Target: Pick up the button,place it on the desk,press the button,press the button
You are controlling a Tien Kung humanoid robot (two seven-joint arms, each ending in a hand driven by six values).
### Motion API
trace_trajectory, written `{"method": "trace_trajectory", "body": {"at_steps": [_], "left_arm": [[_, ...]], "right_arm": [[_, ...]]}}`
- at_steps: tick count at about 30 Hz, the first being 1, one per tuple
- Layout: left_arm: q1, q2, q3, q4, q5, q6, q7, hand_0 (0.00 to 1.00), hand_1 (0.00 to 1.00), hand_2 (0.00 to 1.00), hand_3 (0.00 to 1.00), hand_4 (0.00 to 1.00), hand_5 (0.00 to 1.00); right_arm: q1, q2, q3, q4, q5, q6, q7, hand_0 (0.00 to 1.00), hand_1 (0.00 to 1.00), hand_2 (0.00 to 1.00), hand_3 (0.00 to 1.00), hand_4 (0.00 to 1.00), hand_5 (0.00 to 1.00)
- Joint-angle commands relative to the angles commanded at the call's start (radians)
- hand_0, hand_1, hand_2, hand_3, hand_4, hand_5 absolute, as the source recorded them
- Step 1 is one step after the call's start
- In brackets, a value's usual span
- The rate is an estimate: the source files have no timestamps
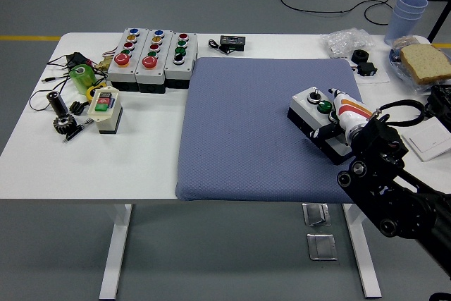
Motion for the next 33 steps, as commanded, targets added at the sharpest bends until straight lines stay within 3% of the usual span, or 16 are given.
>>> {"method": "trace_trajectory", "body": {"at_steps": [1,6,7,12,13,18,19,22,28,33], "left_arm": [[0.001,0.0,0.0,0.0,0.0,0.0,0.0,0.651,0.632,0.632,0.554,0.329,0.847],[0.005,0.0,0.0,0.0,0.001,0.001,0.0,0.651,0.632,0.632,0.554,0.329,0.847],[0.006,0.0,0.0,0.0,0.001,0.001,0.0,0.651,0.633,0.632,0.554,0.329,0.847],[0.008,0.0,-0.001,0.0,0.007,0.0,0.001,0.651,0.633,0.632,0.554,0.329,0.847],[0.009,0.0,0.0,0.0,0.008,-0.001,0.001,0.651,0.633,0.633,0.554,0.329,0.846],[0.008,0.0,-0.004,0.0,0.009,0.0,0.001,0.651,0.633,0.633,0.554,0.329,0.846],[0.008,0.0,-0.005,0.0,0.007,0.001,0.001,0.652,0.633,0.633,0.554,0.33,0.846],[0.007,0.0,-0.008,0.0,0.006,0.002,0.0,0.652,0.633,0.633,0.554,0.33,0.846],[0.004,0.0,-0.014,0.0,0.005,0.002,0.0,0.653,0.633,0.632,0.554,0.329,0.846],[0.004,0.0,-0.015,0.0,0.009,0.001,0.0,0.653,0.633,0.633,0.554,0.329,0.845]], "right_arm": [[0.005,0.001,0.0,-0.01,0.0,0.013,0.0,0.858,0.837,0.914,0.941,0.976,0.15],[0.015,-0.004,-0.009,-0.029,-0.014,0.076,0.0,0.858,0.837,0.914,0.941,0.976,0.15],[0.015,-0.005,-0.011,-0.029,-0.017,0.079,0.0,0.612,0.604,0.74,0.833,0.96,0.133],[0.013,-0.012,-0.031,-0.016,-0.055,0.066,0.0,0.612,0.604,0.74,0.833,0.96,0.133],[0.012,-0.017,-0.036,-0.009,-0.059,0.057,0.0,0.296,0.355,0.551,0.657,0.793,0.002],[0.018,-0.067,-0.071,0.031,-0.042,0.018,0.0,0.296,0.355,0.551,0.657,0.793,0.002],[0.021,-0.083,-0.079,0.046,-0.023,0.01,0.0,0.156,0.221,0.521,0.635,0.756,0.044],[0.026,-0.119,-0.096,0.081,0.028,0.001,0.0,0.156,0.221,0.521,0.635,0.756,0.044],[0.021,-0.182,-0.14,0.152,0.118,0.039,0.135,0.117,0.176,0.505,0.647,0.706,0.066],[0.008,-0.212,-0.179,0.205,0.14,0.044,0.309,0.095,0.161,0.497,0.627,0.684,0.083]]}}
